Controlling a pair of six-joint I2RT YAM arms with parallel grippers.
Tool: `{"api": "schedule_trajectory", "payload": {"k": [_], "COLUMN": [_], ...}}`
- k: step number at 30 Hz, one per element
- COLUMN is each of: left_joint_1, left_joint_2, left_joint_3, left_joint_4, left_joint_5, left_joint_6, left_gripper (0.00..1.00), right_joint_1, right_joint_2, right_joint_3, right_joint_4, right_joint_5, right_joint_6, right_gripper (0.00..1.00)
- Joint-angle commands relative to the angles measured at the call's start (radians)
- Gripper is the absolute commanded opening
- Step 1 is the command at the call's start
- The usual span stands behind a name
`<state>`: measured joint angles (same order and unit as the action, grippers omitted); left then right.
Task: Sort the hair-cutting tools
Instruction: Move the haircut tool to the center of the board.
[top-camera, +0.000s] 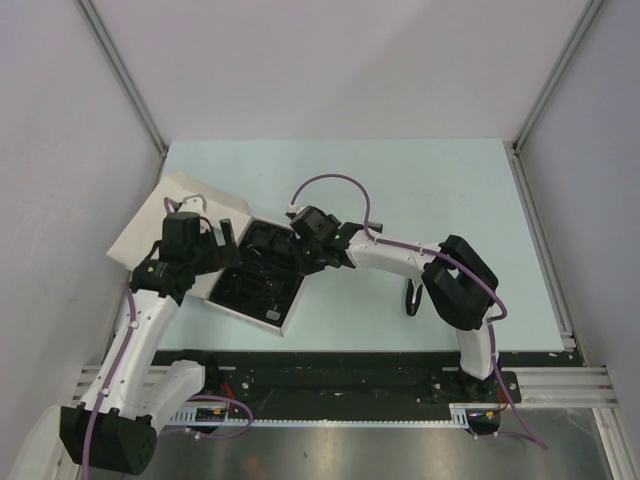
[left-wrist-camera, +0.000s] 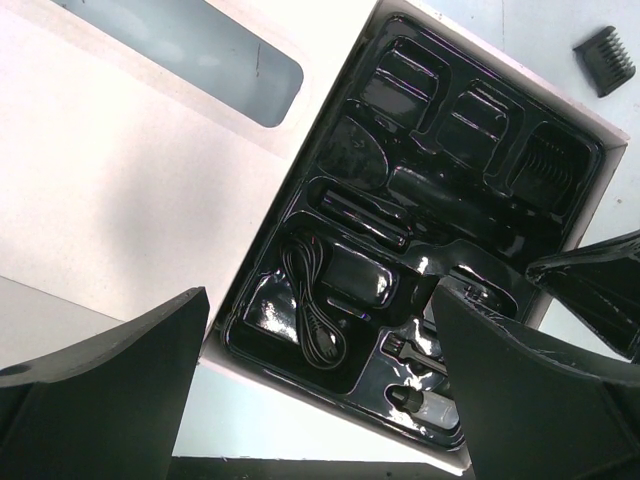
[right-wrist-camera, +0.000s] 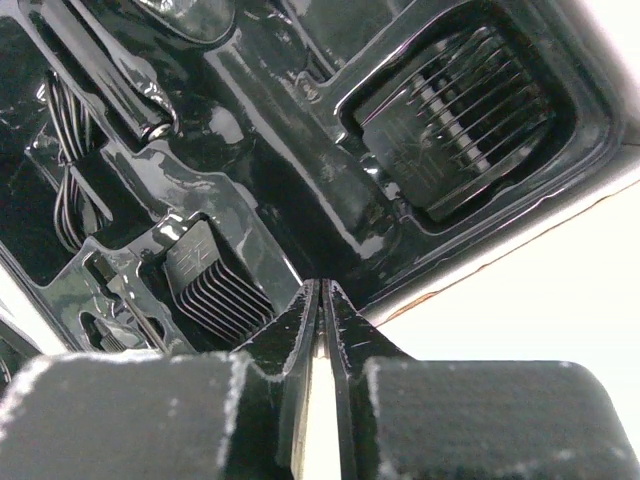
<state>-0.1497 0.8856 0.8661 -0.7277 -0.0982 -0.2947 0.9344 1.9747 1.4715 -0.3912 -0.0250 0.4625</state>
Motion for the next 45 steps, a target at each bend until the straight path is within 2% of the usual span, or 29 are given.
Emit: {"api": "schedule_trajectory", "payload": {"k": [1, 13, 18, 24, 28, 32, 36, 39, 43, 45], "left_joint_1": [-0.002, -0.002, -0.002, -0.002, -0.002, -0.002, -0.002, -0.002, -0.002, -0.002], "left_joint_2": [0.007, 0.032, 0.053, 0.043, -0.011, -0.069, -0.083, -0.099, -0.137, -0.149], "left_joint_3": [0.04, 0.025, -0.001, -0.052, -0.145, -0.182, -0.17, -0.219, -0.253, -0.253], "left_joint_4": [0.013, 0.024, 0.028, 0.028, 0.014, -0.013, -0.087, -0.13, -0.139, -0.144], "left_joint_5": [0.012, 0.023, 0.054, 0.119, 0.166, 0.137, 0.026, 0.009, -0.017, -0.023], "left_joint_6": [0.019, 0.011, -0.023, -0.118, -0.225, -0.296, -0.385, -0.463, -0.581, -0.597], "left_gripper": [1.0, 1.0, 1.0, 0.89, 0.84, 0.8, 0.74, 0.65, 0.64, 0.65], "right_joint_1": [-0.041, -0.12, -0.131, -0.152, -0.172, -0.181, -0.197, -0.223, -0.266, -0.281], "right_joint_2": [-0.022, -0.094, -0.132, -0.169, -0.174, -0.18, -0.206, -0.241, -0.287, -0.298], "right_joint_3": [-0.042, -0.105, -0.135, -0.135, -0.135, -0.137, -0.137, -0.135, -0.135, -0.132], "right_joint_4": [-0.078, -0.15, -0.103, -0.008, 0.051, 0.083, 0.098, 0.112, 0.127, 0.13], "right_joint_5": [0.016, -0.036, -0.087, -0.18, -0.239, -0.268, -0.285, -0.294, -0.242, -0.17], "right_joint_6": [-0.033, -0.142, -0.192, -0.153, -0.119, -0.101, -0.087, -0.059, -0.015, -0.013], "right_gripper": [0.08, 0.14, 0.14, 0.15, 0.16, 0.16, 0.17, 0.17, 0.19, 0.23]}}
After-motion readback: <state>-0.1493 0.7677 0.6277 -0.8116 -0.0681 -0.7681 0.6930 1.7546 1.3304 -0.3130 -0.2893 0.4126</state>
